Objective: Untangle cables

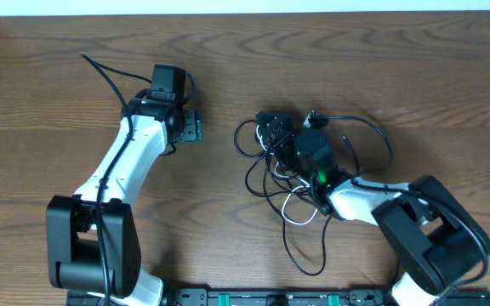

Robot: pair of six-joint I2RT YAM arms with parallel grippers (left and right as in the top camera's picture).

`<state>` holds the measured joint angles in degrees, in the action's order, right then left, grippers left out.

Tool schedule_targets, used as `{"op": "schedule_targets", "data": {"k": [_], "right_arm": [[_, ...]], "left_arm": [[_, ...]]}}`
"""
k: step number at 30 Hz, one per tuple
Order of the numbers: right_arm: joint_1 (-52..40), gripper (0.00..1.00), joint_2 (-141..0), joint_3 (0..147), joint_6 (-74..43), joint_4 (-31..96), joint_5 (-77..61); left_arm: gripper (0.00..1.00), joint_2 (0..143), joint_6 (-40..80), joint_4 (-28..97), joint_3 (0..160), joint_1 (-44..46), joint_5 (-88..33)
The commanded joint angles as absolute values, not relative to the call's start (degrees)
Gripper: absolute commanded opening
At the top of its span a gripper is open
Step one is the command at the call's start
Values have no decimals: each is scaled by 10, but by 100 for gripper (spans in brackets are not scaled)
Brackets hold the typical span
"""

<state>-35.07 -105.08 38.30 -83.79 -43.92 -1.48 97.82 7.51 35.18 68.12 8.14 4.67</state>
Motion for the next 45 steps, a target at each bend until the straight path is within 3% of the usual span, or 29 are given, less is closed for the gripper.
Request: {"op": "schedule_targets", "data": {"k": [1, 8, 13, 19, 27, 39, 45], "right_arm": [[-355, 96, -1078, 399, -844, -444, 1], [-355, 75, -1118, 423, -842, -499, -10], [-347, 49, -1117, 423, -822, -537, -32], [-333, 29, -1116, 423, -822, -542, -62], [-319, 17, -1116, 423, -832, -636, -103], [-293, 15, -1116, 423, -976, -889, -119], [-279, 12, -1103, 425, -1039, -903, -112]], "left_arm": [[80, 981, 78, 349, 684, 80, 52], [80, 981, 78, 346, 684, 80, 52], [80, 981, 78, 346, 684, 80, 52], [80, 981, 78, 347, 684, 80, 52], [80, 981, 78, 350, 684, 80, 52], [80, 981, 78, 362, 684, 80, 19], [80, 981, 78, 362, 684, 80, -39]]}}
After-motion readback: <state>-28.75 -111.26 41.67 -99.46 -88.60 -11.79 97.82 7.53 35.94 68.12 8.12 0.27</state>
